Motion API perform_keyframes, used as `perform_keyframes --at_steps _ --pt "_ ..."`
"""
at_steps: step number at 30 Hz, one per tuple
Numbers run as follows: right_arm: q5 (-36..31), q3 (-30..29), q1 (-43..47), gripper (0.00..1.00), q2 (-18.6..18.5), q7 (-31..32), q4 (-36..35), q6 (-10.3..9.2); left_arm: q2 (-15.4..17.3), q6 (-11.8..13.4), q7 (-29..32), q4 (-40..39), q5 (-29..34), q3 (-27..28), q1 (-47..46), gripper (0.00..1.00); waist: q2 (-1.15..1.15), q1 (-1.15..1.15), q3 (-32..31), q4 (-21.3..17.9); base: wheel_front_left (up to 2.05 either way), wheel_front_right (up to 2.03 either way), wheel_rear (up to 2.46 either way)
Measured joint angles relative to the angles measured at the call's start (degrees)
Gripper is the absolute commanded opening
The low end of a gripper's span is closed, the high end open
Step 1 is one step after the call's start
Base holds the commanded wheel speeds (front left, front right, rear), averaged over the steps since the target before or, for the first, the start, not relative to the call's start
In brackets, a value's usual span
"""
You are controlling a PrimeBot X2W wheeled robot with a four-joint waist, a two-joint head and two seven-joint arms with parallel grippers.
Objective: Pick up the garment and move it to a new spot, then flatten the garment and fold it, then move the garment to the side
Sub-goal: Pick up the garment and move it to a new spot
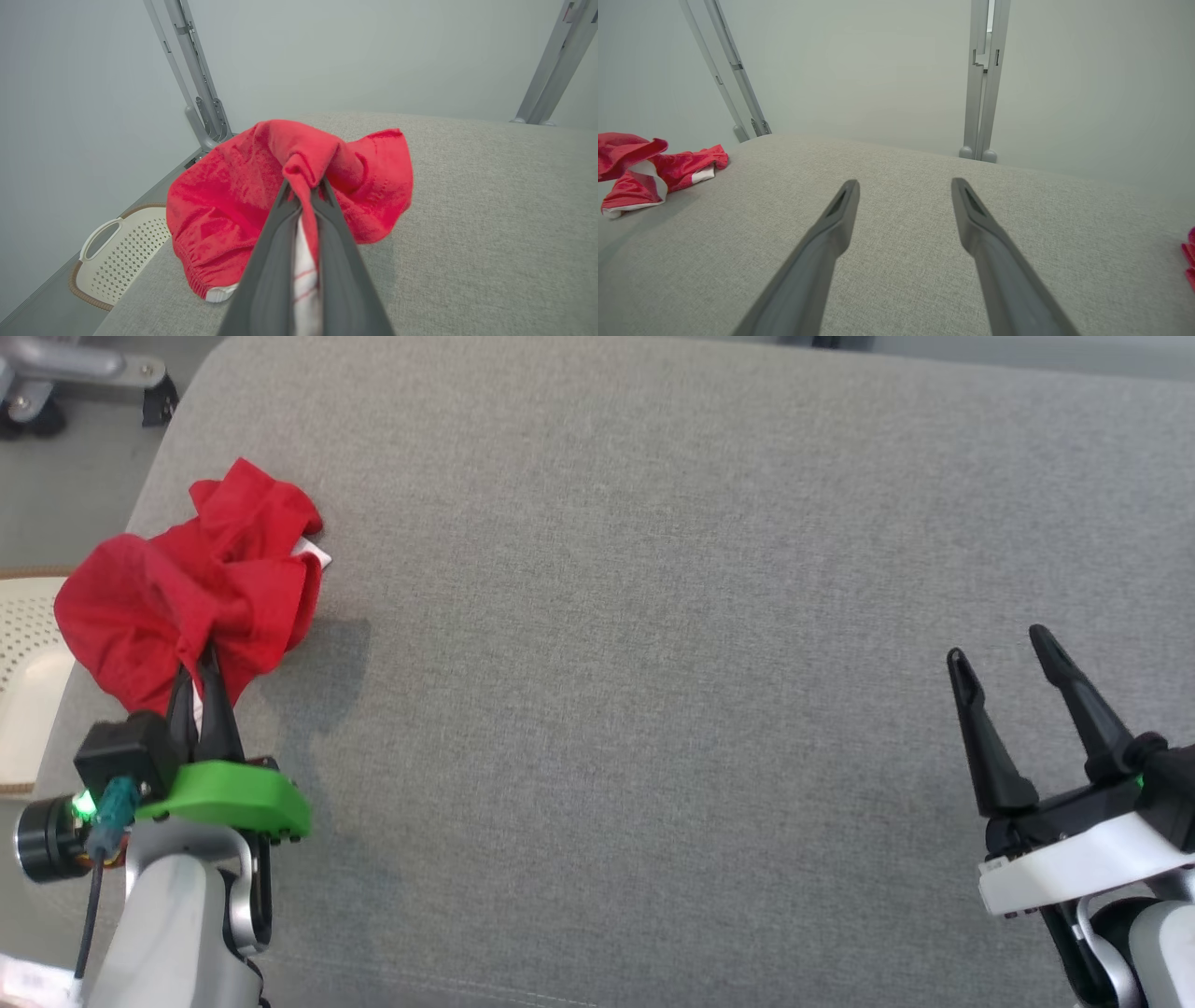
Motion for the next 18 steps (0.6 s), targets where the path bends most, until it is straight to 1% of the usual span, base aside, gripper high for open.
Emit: perform_keyframes --at_steps 5,10,14,18 --pt "-0.29 1.86 1.64 1.00 0.78 -0.54 1.34 0.00 0.35 1.14 0.68 -7.97 1.91 -1.29 6.60 0.00 0.00 0.00 -4.77 -2.09 0.00 0.00 0.00" --pt "-0.48 2.25 2.27 1.00 0.79 -0.63 1.62 0.00 -0.44 0.87 3.79 -14.12 2.72 -4.66 10.10 0.00 0.00 0.00 -7.75 -5.82 0.00 0.00 0.00" --pt "-0.32 1.93 2.21 1.00 0.97 -0.74 1.30 0.00 -1.92 -1.04 5.81 -15.77 3.44 -8.80 9.85 0.00 0.00 0.00 -8.74 -9.18 0.00 0.00 0.00" --pt "0.21 1.75 1.48 1.00 1.34 -1.38 1.30 0.00 -4.44 -4.03 6.97 -14.74 4.53 -14.47 5.64 0.00 0.00 0.00 -8.49 -12.99 0.00 0.00 0.00"
